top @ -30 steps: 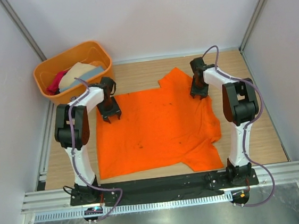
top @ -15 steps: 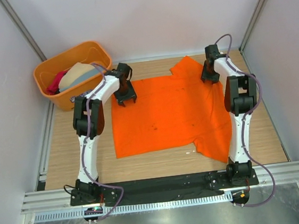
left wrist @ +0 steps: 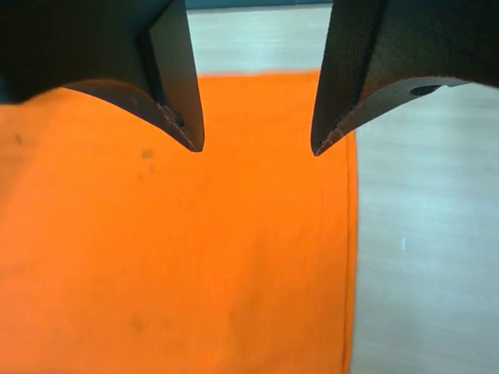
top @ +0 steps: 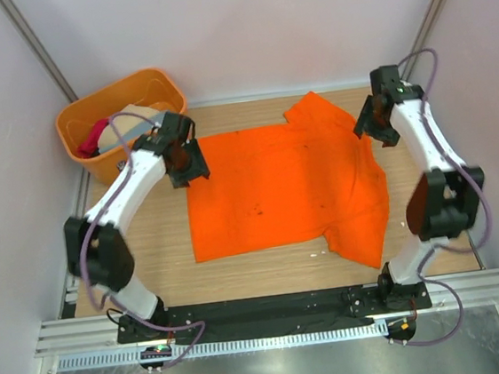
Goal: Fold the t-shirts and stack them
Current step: Flatten the tshirt out
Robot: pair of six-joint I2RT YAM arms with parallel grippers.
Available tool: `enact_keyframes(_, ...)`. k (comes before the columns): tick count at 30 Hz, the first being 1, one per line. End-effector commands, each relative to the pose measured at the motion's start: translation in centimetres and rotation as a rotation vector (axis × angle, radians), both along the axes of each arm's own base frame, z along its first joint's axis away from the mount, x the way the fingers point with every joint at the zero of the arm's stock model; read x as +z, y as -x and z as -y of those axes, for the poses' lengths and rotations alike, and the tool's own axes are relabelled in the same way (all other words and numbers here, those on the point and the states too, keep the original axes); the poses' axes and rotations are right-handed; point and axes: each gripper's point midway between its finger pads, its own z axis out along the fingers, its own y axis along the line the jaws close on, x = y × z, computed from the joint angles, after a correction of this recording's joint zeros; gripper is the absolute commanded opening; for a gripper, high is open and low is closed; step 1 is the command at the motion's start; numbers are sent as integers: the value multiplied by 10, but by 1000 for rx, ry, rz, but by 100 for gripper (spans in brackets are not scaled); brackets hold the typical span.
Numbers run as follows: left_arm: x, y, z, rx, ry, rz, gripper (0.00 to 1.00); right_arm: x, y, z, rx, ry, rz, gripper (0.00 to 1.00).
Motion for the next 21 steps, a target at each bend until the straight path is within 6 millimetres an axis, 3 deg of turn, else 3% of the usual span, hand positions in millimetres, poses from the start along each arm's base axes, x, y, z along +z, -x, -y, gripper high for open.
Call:
enact_keyframes(1, -8, 65, -11, 24, 51, -73, 56, 4, 78, -10, -68, -82, -46, 67)
enact_keyframes(3, -4, 88, -15, 62, 96, -58, 52, 1, 107, -21, -113, -156, -38, 58)
enact_keyframes(4, -20, 109, -17, 65, 109, -110, 50, -8, 136, -25, -133, -183, -45, 56)
enact_keyframes(5, -24, 117, -18, 75, 122, -119, 48, -13, 150, -27, -149, -202, -54, 52)
enact_keyframes(6, -22, 125, -19, 107, 147, -106, 45, -20, 163, -30, -176, -222, -66, 51)
enact_keyframes(7, -38, 138, -23, 117, 144, -140, 45, -32, 188, -32, -191, -235, -90, 51)
enact_keyframes(10, -55, 155, -33, 155, 140, -164, 45, -61, 225, -39, -251, -307, -161, 50)
enact_keyframes(16, -77, 158, -51, 185, 121, -199, 44, -82, 251, -40, -293, -319, -187, 50)
enact_keyframes(21, -90, 164, -42, 181, 157, -270, 42, -92, 263, -26, -328, -241, -234, 51)
